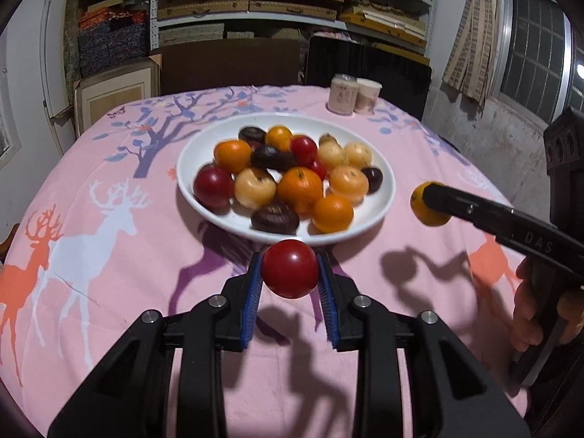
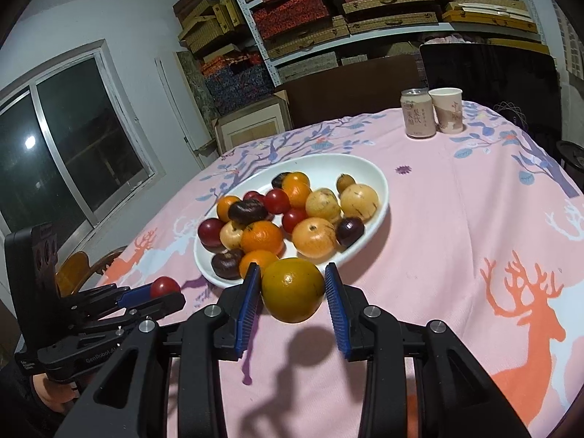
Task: Organize fruits
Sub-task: 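Carry both tomatoes over the white plate and release them onto it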
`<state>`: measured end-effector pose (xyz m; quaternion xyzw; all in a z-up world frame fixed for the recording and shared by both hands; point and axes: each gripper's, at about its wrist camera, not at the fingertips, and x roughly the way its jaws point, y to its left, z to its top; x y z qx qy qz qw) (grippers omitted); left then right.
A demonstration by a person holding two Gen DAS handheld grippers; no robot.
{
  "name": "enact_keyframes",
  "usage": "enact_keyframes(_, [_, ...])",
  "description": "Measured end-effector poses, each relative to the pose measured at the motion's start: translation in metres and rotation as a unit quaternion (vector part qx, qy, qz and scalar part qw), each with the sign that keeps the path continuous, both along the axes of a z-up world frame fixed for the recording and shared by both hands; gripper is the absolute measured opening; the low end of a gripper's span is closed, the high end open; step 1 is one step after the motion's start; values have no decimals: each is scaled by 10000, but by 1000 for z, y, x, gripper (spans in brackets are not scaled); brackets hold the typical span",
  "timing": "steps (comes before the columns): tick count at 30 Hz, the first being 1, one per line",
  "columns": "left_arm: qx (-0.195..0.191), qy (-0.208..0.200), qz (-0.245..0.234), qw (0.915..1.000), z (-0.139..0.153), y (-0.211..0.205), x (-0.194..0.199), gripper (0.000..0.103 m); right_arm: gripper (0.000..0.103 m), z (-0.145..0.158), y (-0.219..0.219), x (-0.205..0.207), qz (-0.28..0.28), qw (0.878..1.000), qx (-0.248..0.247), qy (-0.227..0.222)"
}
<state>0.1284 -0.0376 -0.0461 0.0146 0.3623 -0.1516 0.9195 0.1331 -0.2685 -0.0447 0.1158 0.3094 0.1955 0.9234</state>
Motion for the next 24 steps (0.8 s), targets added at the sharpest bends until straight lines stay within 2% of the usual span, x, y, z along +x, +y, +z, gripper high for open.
enact_keyframes(2, [-130,1,-10,9999,10,1,11,29,36,10,7,5,35,10000,-66,-51])
enact_keyframes(8, [-43,-186,72,9998,46,-9,72,29,36,45,25,33,203,9989,-306,-293])
enact_keyframes(10, [-96,-151,198,9996,49,-10,99,29,36,44,31,48,338,9983,-399,-260])
enact_keyframes(13, [-116,138,291,9994,40,-13,135,30,37,35,39,67,392,9981,-459,-115])
enact_keyframes(14, [-98,236,307,9992,35,-15,144,40,37,29,43,75,443,9980,-461,2])
enact_keyframes(15, [-58,272,349,9990,33,-16,150,57,39,24,45,81,505,9975,-481,88])
enact_keyframes(16, [-38,245,417,9988,32,-16,152,64,48,21,48,84,568,9970,-500,135])
enact_keyframes(17, [-52,146,499,9986,33,-14,151,72,53,19,48,84,537,9969,-554,136])
enact_keyframes(18, [-89,78,516,9986,35,-12,149,75,58,19,47,83,486,9972,-556,88])
enact_keyframes(21, [-63,31,531,9986,36,-5,135,78,59,22,37,71,359,9981,-487,73])
enact_keyframes(22, [-22,31,521,9986,35,-3,127,81,63,22,34,65,313,9983,-481,86])
enact_keyframes(23, [26,20,507,9987,34,-1,118,90,68,23,29,57,257,9986,-446,121])
enact_keyframes(24, [82,-16,504,9987,31,1,105,96,79,24,25,47,174,9989,-397,151])
